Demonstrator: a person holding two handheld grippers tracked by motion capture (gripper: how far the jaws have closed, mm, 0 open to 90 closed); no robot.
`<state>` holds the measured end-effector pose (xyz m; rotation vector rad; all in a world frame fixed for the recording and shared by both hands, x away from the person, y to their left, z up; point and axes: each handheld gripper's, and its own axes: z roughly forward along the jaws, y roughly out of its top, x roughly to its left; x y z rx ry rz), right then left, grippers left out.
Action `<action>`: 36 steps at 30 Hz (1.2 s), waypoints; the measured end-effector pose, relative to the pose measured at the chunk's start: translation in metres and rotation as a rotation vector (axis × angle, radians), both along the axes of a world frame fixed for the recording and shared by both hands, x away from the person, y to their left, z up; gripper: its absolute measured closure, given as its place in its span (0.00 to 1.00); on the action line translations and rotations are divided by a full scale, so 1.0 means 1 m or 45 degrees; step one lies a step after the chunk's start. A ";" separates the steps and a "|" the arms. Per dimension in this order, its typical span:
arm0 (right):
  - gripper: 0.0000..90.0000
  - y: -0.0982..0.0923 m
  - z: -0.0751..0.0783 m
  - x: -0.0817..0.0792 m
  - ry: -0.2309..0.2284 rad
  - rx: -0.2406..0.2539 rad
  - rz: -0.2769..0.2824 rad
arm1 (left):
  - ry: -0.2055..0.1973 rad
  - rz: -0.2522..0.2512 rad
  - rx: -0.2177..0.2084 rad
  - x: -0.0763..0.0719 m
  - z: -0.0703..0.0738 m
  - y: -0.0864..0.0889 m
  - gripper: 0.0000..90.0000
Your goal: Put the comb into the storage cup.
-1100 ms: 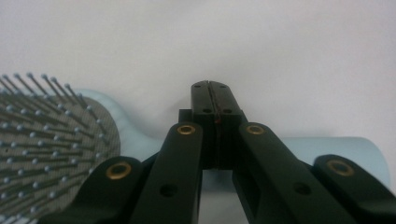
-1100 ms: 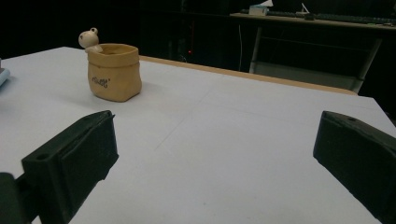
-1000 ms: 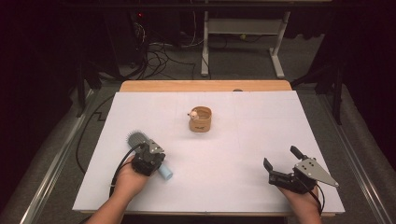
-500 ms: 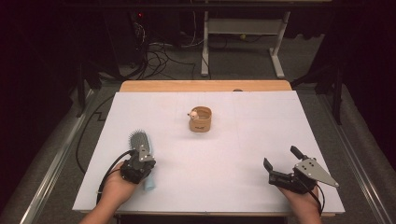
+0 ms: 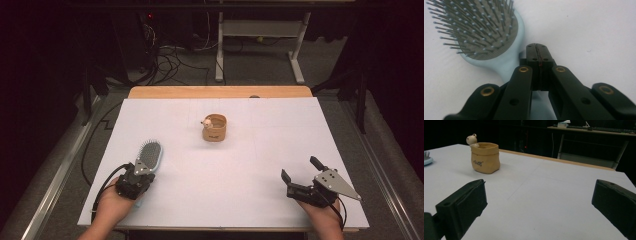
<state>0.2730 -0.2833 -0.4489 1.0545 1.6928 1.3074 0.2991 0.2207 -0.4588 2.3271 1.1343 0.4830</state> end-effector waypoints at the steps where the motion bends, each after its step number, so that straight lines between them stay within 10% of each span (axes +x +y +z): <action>1: 0.00 0.000 0.000 0.000 0.000 0.001 -0.001 | -0.013 -0.005 -0.013 -0.001 0.002 0.000 1.00; 14: 0.00 -0.001 0.000 0.000 0.001 0.006 -0.002 | -0.172 0.021 -0.329 -0.017 0.003 0.017 0.78; 26: 0.00 -0.001 0.000 0.000 0.000 0.005 -0.001 | -0.190 0.017 -0.344 -0.020 -0.001 0.023 0.31; 36: 0.00 -0.001 0.000 0.000 -0.002 0.008 -0.001 | -0.151 0.007 -0.373 -0.018 -0.001 0.025 0.17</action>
